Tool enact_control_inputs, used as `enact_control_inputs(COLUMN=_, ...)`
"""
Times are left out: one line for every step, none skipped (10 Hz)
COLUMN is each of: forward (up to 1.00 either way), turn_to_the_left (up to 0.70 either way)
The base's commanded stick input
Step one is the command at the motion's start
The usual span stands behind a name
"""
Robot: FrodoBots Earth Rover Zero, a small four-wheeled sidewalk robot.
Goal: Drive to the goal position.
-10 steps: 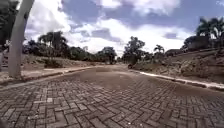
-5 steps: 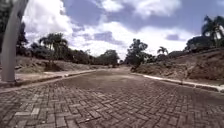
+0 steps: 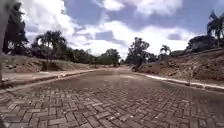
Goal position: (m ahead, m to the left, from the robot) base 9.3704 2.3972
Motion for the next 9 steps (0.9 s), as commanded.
enact_control_inputs(forward=1.0, turn_to_the_left=0.0)
enact_control_inputs(forward=1.0, turn_to_the_left=0.0)
enact_control_inputs(forward=1.0, turn_to_the_left=0.0)
enact_control_inputs(forward=1.0, turn_to_the_left=0.0)
enact_control_inputs(forward=1.0, turn_to_the_left=0.0)
enact_control_inputs(forward=1.0, turn_to_the_left=0.0)
enact_control_inputs(forward=1.0, turn_to_the_left=0.0)
enact_control_inputs(forward=1.0, turn_to_the_left=0.0)
enact_control_inputs(forward=1.0, turn_to_the_left=0.0)
